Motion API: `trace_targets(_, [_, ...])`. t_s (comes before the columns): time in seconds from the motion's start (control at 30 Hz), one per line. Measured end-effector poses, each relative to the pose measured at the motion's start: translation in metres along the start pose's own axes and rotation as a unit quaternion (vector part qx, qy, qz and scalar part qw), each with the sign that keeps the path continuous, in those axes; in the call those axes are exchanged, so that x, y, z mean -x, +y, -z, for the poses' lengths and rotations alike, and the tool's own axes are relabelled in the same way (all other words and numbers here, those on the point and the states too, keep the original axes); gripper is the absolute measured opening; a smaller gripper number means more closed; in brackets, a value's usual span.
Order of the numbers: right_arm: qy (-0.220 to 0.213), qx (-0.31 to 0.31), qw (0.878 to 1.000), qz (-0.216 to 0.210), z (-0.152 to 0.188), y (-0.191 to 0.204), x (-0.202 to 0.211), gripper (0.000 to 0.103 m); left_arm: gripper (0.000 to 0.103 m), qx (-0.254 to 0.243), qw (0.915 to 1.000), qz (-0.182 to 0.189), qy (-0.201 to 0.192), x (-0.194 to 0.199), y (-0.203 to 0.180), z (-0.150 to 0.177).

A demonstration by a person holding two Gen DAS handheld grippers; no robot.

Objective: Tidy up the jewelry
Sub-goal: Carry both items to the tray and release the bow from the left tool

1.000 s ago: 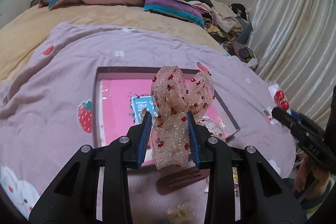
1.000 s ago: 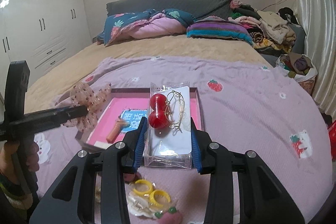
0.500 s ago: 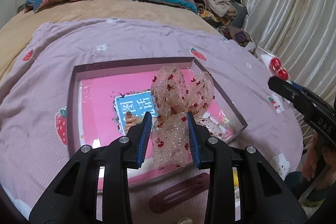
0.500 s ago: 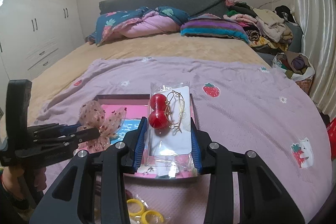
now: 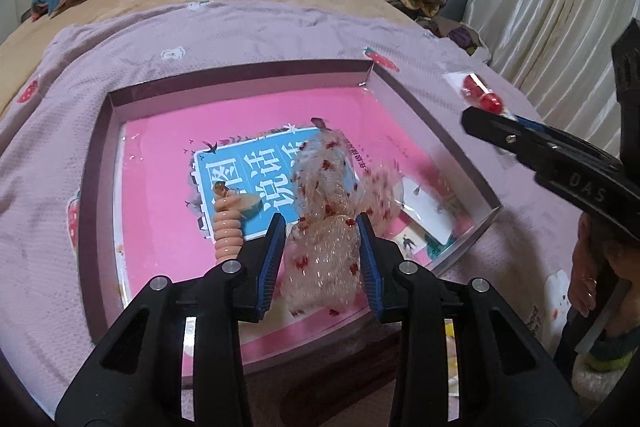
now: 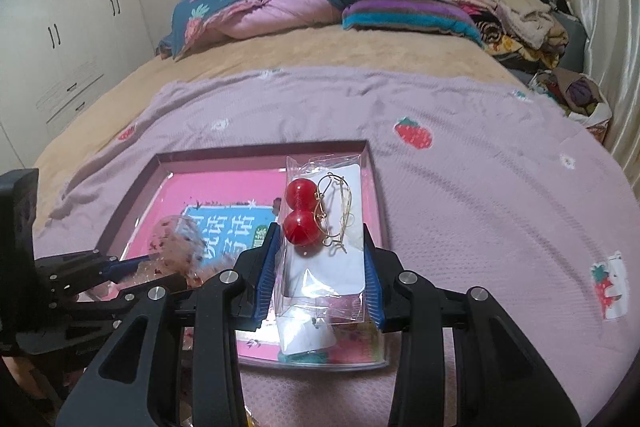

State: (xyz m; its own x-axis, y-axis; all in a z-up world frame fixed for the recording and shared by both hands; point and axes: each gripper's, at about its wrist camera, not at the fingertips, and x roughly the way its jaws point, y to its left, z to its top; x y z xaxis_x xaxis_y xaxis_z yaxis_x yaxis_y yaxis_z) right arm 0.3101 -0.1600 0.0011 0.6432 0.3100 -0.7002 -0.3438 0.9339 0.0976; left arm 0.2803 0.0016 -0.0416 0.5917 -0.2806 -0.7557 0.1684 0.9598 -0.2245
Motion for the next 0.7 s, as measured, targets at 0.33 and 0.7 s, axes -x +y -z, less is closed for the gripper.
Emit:
trace_targets(0.33, [0.031, 0.003, 0.999, -0.02, 0.013, 0.0, -0.035, 0.036, 0.049, -0.005, 0.9998, -0.008, 0.018, -0.004, 0.004, 0.007])
trace_targets(0.7, [0.044, -0.01, 0.999, -0.028, 0.031, -0.011, -0.044, 0.039, 0.06, -0.003, 0.9999, -0.014, 0.009, 0.007, 0.01, 0.007])
